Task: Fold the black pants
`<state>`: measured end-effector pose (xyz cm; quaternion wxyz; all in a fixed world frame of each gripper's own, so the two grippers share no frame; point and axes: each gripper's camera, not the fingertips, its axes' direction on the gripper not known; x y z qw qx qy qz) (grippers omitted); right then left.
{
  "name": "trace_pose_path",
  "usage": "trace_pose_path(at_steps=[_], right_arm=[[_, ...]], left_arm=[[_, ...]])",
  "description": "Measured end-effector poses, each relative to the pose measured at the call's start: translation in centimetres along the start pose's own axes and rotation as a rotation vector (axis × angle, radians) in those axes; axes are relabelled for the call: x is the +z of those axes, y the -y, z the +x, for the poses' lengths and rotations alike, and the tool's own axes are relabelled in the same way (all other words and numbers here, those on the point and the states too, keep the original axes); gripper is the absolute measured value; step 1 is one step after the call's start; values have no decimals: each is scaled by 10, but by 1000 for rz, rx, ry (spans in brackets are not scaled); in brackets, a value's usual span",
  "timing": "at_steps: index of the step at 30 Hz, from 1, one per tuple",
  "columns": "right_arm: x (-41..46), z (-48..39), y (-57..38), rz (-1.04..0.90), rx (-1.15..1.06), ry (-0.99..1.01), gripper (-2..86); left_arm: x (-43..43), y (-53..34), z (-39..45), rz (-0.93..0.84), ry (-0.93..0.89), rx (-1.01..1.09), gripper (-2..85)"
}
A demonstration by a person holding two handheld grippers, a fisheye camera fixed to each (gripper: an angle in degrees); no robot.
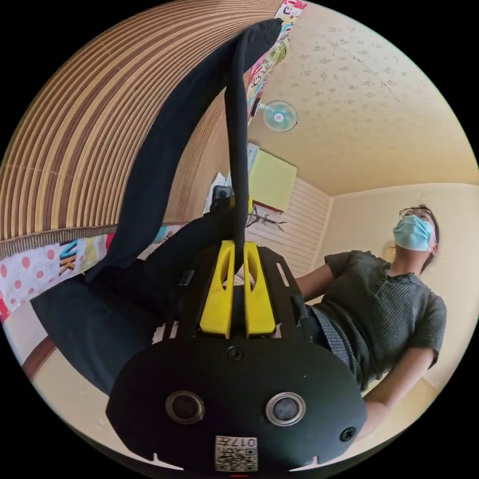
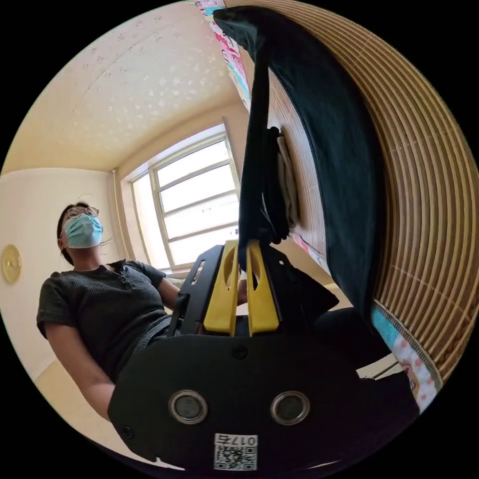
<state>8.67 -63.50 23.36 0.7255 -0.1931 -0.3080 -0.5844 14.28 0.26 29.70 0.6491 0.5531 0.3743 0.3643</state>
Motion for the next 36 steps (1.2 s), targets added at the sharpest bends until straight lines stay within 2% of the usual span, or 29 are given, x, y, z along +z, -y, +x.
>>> trace_pose_path(at_steps=[1,2,4,9,12,15,20,24,27,31,34,36], right_arm=[[0,7,-2,-11,52,-160,34],[2,11,-2,-18,74,-218,33],[7,25,1,-19,158,-273,29],[6,7,0,36,156,-424,24],[-10,-5,-3,132,86,-325,27],[-29,-3,11,203,84,-324,44],[-47,6,70,246,38,-298,110],[-53,4,121,311,-19,-260,126],[-49,7,160,327,-37,-186,122],[-14,-1,204,202,-61,-166,110],[1,-28,196,157,-102,-274,66],[-1,-44,178,159,-150,-233,44]], left_arm=[[4,1,-2,-22,161,-20,34],[8,3,-5,-28,293,-45,35],[13,7,-16,-25,419,-123,38],[20,16,-21,-70,597,-188,77],[16,20,1,-40,695,-114,92],[0,37,15,47,665,-59,94],[-15,121,1,127,548,-21,101],[-12,183,0,169,592,24,97],[-7,220,5,212,615,68,82],[3,254,-2,186,543,60,77],[5,258,-5,158,582,0,38],[4,249,7,139,529,74,18]])
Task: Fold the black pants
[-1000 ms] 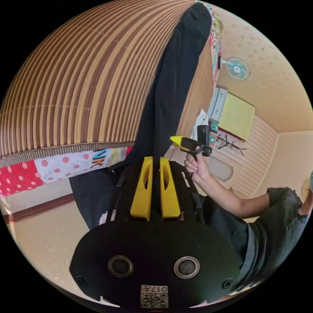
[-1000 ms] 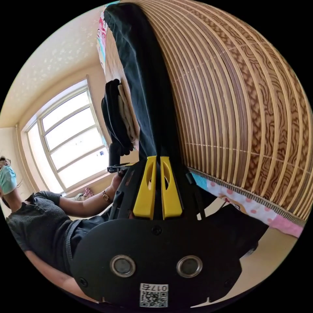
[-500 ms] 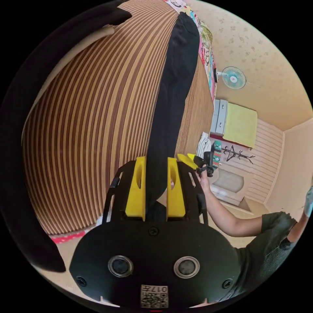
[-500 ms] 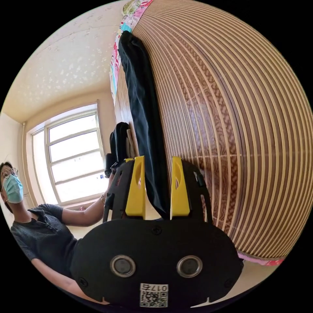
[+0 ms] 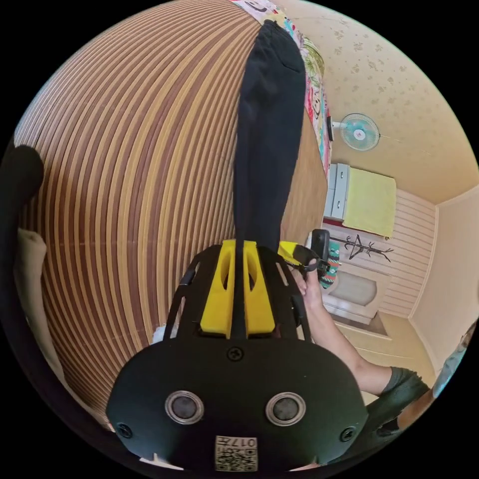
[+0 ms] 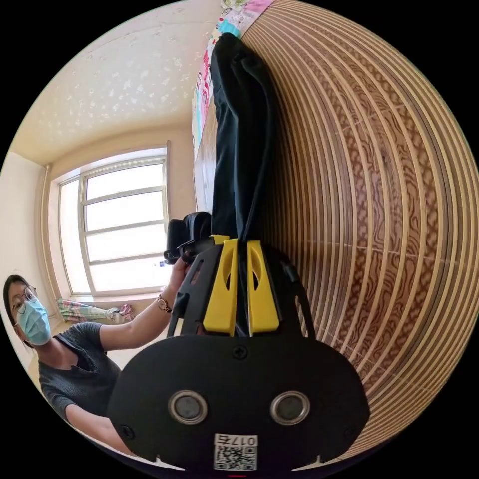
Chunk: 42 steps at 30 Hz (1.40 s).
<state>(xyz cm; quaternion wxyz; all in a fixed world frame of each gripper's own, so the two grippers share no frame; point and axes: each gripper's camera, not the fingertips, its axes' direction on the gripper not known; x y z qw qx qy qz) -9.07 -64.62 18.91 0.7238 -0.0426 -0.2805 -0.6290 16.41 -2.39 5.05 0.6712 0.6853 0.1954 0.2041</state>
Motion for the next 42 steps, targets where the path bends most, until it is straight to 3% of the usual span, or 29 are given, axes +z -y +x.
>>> trace_pose_path(at_steps=[10,17,25,28,33,36,42], right_arm=[[-59,-177,-150,20,-313,329,26],[-98,-361,-232,-11,-616,351,23],[-148,-564,-286,18,-963,240,21],[-153,-579,-274,74,-949,161,21],[-133,-513,-193,104,-697,-9,21],[-109,-455,-132,92,-544,-165,22],[-47,-343,-87,-23,-283,-238,22]], left_arm=[[-81,-124,109,58,-338,396,4],[-158,-231,254,139,-343,676,3],[-225,-280,392,200,-394,979,3],[-232,-269,416,212,-404,985,4],[-205,-205,402,219,-170,792,7],[-168,-141,365,184,-40,657,12],[-88,-46,259,32,149,433,31]])
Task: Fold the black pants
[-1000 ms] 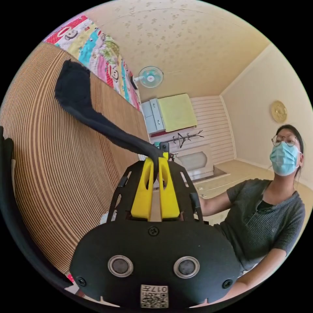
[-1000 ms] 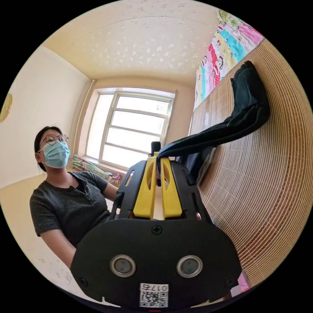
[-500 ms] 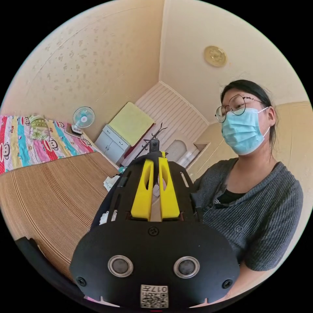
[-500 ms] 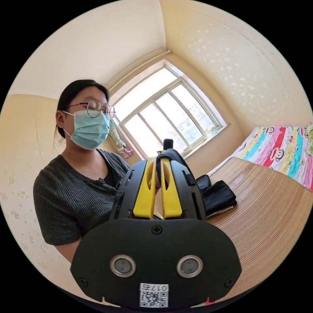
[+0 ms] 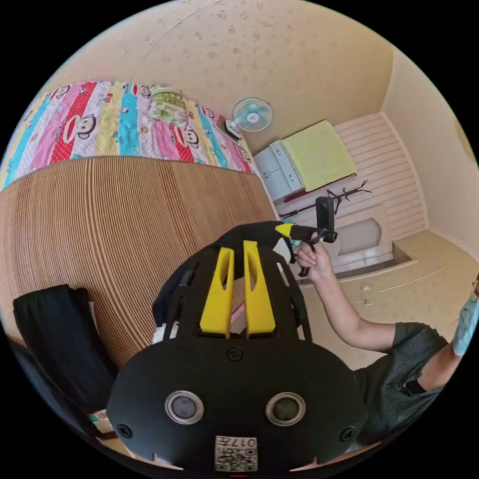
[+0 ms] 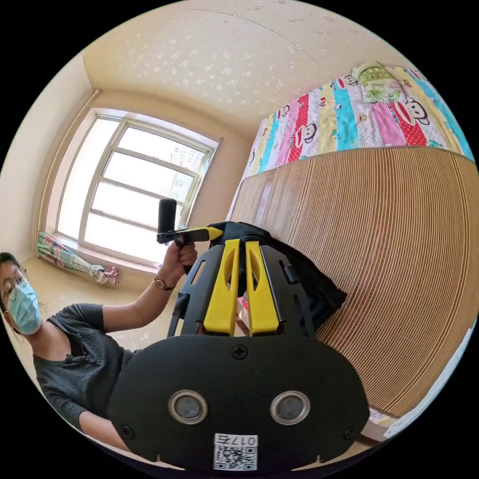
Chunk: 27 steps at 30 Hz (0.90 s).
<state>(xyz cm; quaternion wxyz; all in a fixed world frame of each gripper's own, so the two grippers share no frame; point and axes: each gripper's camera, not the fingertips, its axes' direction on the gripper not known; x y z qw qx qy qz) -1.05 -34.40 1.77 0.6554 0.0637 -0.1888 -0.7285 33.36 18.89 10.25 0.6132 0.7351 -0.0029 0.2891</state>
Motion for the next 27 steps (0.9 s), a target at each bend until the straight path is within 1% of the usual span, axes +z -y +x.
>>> trace_pose_path(at_steps=[3,5,6,8,10,12,13,15,16,18,20,21,25,27], right_arm=[[40,36,-50,-60,95,37,22],[64,56,-91,-86,165,77,23],[79,68,-122,-105,218,107,24],[101,85,-169,-140,317,131,26],[127,105,-223,-195,463,145,33],[143,116,-254,-232,573,172,45],[151,122,-263,-279,607,229,59],[144,124,-261,-293,599,270,88],[129,122,-252,-252,592,243,108],[106,121,-231,-191,575,199,122],[91,123,-205,-148,563,165,133],[87,127,-187,-137,559,147,144],[103,142,-128,-169,558,118,186],[117,145,-110,-177,578,135,189]], left_arm=[[41,-34,-42,-65,-6,-55,33],[72,-82,-68,-115,-42,-132,35],[79,-96,-74,-127,-55,-152,36],[111,-153,-97,-185,-96,-256,37],[136,-192,-113,-250,-107,-329,38],[156,-221,-125,-302,-97,-382,41],[164,-235,-133,-320,-75,-411,43],[166,-243,-147,-339,-44,-467,55],[161,-242,-156,-321,-38,-497,74],[145,-234,-168,-242,-41,-525,103],[127,-212,-182,-145,-37,-499,128],[125,-205,-186,-133,-28,-490,131],[134,-155,-216,-157,20,-436,161],[143,-137,-226,-177,39,-419,165]])
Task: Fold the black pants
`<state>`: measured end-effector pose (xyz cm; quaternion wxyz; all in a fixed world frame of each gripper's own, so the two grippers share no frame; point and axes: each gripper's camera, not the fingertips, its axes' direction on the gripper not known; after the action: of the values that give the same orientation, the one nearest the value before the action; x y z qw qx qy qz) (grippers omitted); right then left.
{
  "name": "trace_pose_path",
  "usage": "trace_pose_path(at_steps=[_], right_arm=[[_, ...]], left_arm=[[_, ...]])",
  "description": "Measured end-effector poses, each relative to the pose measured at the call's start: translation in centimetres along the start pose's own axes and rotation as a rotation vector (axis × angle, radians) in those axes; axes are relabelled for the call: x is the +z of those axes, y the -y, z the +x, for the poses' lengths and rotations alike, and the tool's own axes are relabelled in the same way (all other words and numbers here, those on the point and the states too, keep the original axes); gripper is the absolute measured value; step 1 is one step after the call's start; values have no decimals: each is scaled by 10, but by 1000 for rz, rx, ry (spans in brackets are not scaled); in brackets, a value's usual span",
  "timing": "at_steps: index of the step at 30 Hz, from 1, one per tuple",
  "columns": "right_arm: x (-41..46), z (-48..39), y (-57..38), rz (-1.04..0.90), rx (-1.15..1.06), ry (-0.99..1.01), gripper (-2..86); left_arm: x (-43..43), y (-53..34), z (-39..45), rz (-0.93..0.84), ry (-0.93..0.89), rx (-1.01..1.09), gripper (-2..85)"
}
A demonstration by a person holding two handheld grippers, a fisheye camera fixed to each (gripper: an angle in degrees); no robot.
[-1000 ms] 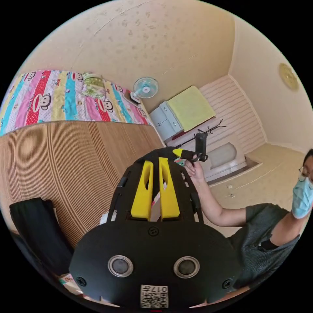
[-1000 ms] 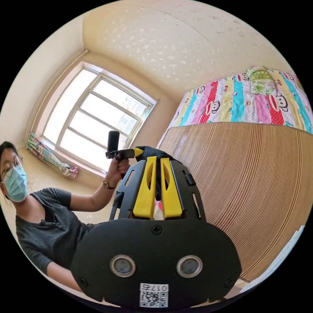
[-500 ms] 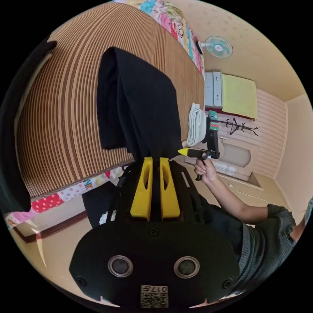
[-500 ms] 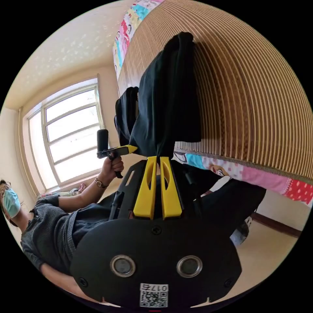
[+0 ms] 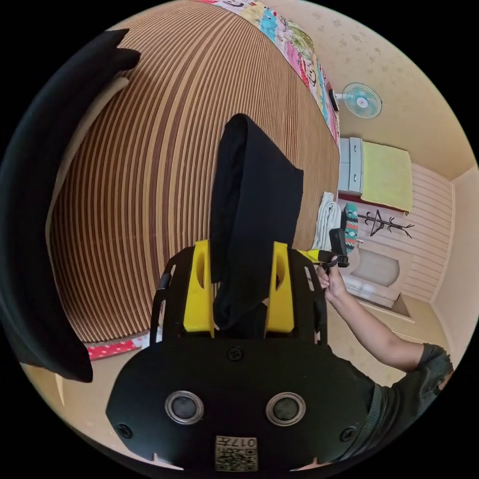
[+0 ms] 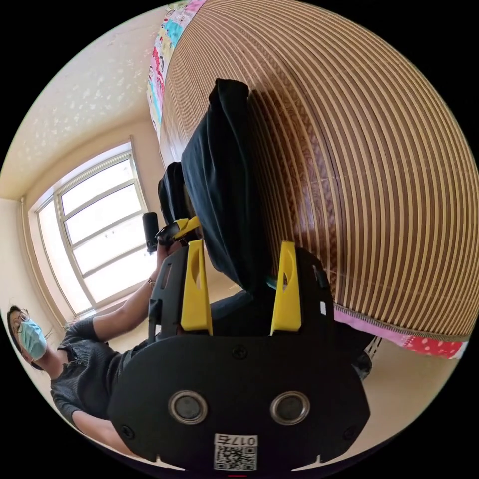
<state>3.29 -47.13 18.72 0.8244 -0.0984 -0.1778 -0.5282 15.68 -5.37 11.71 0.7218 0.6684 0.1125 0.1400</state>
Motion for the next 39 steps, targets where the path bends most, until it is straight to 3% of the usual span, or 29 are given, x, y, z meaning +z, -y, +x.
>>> trace_pose_path(at_steps=[6,11,16,23,29,33,35,39], right_arm=[[42,-19,13,6,105,14,147],[33,-25,-27,40,119,141,108],[-6,-38,-103,63,99,235,89],[-112,-37,-185,208,72,374,81],[-280,-74,-219,349,-102,220,80],[-400,-104,-232,416,-194,-24,84],[-438,-101,-226,417,-154,-137,88],[-489,-60,-193,454,137,-491,97]], left_arm=[[25,33,-4,-99,109,19,142],[19,28,1,-160,-9,26,67],[19,1,51,-229,25,134,50],[39,-2,163,-185,-119,189,50],[93,50,309,-179,-213,333,50],[142,80,398,-150,-310,370,50],[184,102,449,-146,-325,400,50],[272,136,491,-261,-258,327,57]])
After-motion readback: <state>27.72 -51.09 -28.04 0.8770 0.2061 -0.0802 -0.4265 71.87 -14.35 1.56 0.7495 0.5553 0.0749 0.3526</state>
